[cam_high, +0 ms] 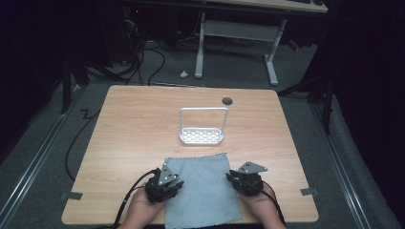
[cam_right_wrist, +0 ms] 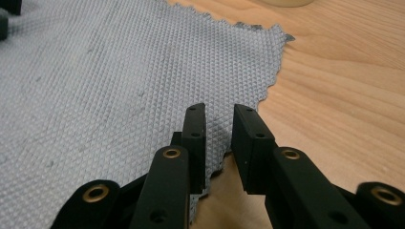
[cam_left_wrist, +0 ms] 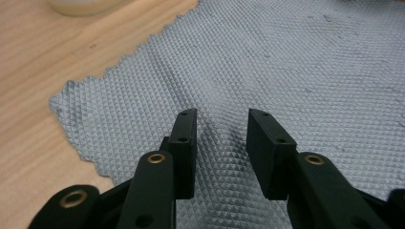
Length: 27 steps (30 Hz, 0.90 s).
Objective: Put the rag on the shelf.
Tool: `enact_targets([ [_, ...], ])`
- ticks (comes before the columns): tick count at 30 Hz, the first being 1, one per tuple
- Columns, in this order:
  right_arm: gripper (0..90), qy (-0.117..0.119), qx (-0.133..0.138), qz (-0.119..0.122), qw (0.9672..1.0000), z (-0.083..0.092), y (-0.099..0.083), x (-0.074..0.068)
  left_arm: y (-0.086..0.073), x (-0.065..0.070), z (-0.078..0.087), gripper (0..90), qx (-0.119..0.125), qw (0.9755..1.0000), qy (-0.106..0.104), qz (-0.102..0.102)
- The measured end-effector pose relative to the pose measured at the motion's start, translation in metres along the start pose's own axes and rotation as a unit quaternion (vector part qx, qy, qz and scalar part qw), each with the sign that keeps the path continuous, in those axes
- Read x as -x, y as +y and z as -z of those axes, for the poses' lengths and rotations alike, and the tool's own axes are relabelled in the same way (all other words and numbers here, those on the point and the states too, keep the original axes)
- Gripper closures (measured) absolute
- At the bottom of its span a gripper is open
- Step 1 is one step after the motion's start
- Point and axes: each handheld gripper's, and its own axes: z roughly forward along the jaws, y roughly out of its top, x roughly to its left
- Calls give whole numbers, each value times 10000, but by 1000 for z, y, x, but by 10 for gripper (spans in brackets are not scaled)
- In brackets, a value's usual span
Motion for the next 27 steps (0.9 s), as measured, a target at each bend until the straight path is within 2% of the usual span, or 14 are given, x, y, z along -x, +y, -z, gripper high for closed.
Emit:
enact_targets([
  [4,768,164,-28,235,9996,21,-19,-17,-12,13,18,640,-145,9993,-266,-207],
  [7,758,258,-57,249,9993,31,-24,-23,-13,14,24,642,-146,9993,-245,-250],
  [8,754,303,41,210,9993,35,-25,-23,-10,5,27,635,57,9999,-64,-59],
  [9,751,260,136,203,9994,37,-23,-21,-10,5,27,631,57,9999,-64,-59],
  [10,750,247,217,153,9993,38,-21,-18,-8,-14,26,622,220,9989,-15,412],
  [11,750,247,217,153,9993,38,-21,-18,-8,-14,26,615,220,9989,-15,412],
  [14,727,236,169,104,9995,33,-23,-10,-5,-40,12,598,128,9953,388,883],
  [15,727,236,169,104,9995,33,-23,-10,-5,-40,12,593,128,9953,388,883],
  [16,714,258,130,76,9996,32,-25,-6,-4,-46,6,590,79,9934,435,1061],
  [21,637,172,326,-140,9992,34,-27,3,-3,-38,3,740,3,9944,655,829],
  [22,637,172,326,-140,9992,34,-27,3,-3,-36,3,740,10,9953,647,718],
  [23,600,134,478,-321,9982,30,-22,4,-3,-36,3,833,24,9958,557,730],
  [26,580,127,545,-458,9974,22,-14,4,-5,-37,3,877,89,9958,437,803],
  [27,580,-24,434,-414,9982,7,-1,4,-7,-39,4,879,140,9954,385,861],
])
